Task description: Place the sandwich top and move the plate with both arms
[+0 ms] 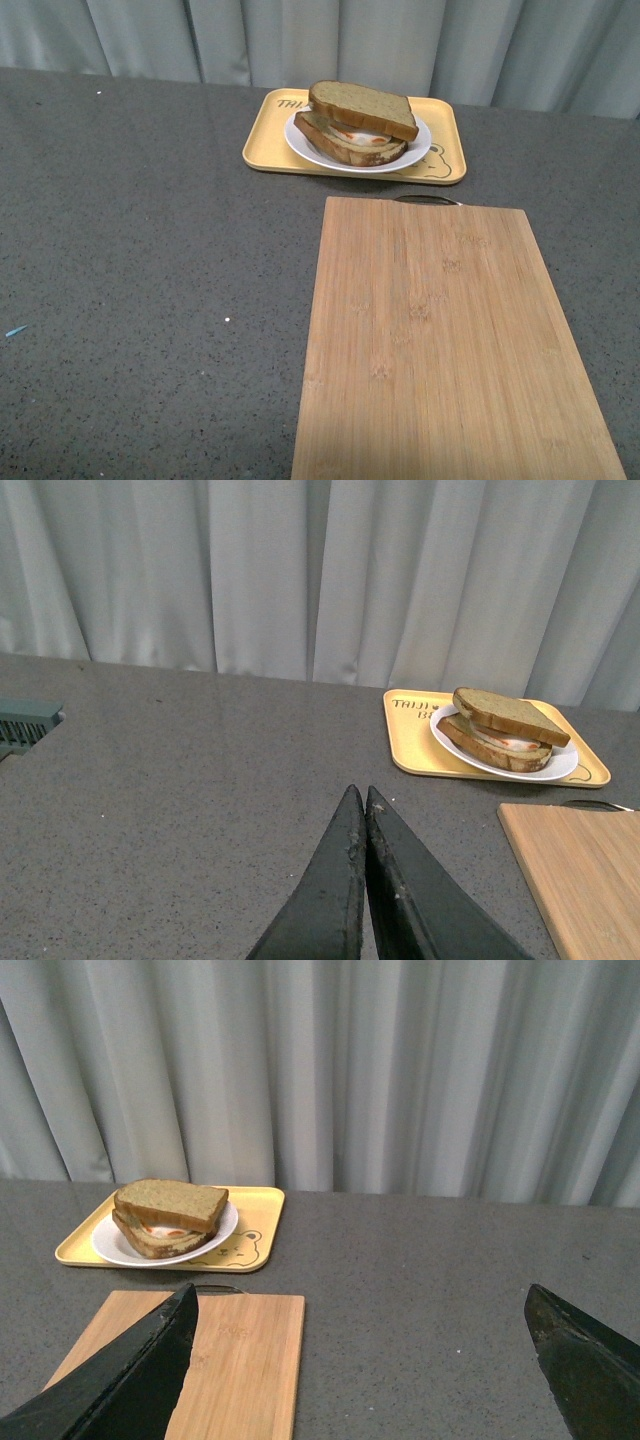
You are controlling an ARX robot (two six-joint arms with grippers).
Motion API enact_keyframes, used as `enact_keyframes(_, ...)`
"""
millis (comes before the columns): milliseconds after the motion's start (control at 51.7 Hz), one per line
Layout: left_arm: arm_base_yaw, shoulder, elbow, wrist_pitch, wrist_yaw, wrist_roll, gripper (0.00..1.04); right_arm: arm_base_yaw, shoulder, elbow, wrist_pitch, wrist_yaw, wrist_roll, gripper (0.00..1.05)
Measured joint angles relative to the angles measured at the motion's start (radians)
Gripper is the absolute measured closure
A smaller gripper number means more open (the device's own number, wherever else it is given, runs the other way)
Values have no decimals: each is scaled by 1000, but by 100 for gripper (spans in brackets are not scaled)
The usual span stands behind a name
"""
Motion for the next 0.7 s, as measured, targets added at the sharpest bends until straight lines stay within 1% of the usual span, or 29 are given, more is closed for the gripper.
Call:
enact_keyframes(213, 0, -77, 0, -77, 0, 0, 101, 0, 0, 0, 0, 0, 0, 9)
enact_keyframes(251, 0, -158, 0, -189, 0, 0, 101, 0, 0, 0, 0, 0, 0, 9)
enact_keyframes(290, 0, -214, 0, -239, 2, 0, 101, 0, 0, 0, 0, 0, 0, 9)
enact_keyframes(425, 0, -240, 0, -248, 2, 0, 101, 0, 0, 0, 0, 0, 0, 9)
enact_keyframes(464, 0, -240, 0, -248, 2, 0, 94, 0, 0, 0, 0, 0, 0, 9)
enact_keyframes(503, 0, -241, 0, -248, 2, 0, 83, 0, 0, 0, 0, 0, 0, 9)
enact_keyframes(658, 0, -241, 0, -248, 2, 0, 48, 0, 0, 0, 0, 0, 0, 9)
enact_keyframes(696, 0, -241, 0, -248, 2, 0, 37, 0, 0, 0, 0, 0, 0, 9)
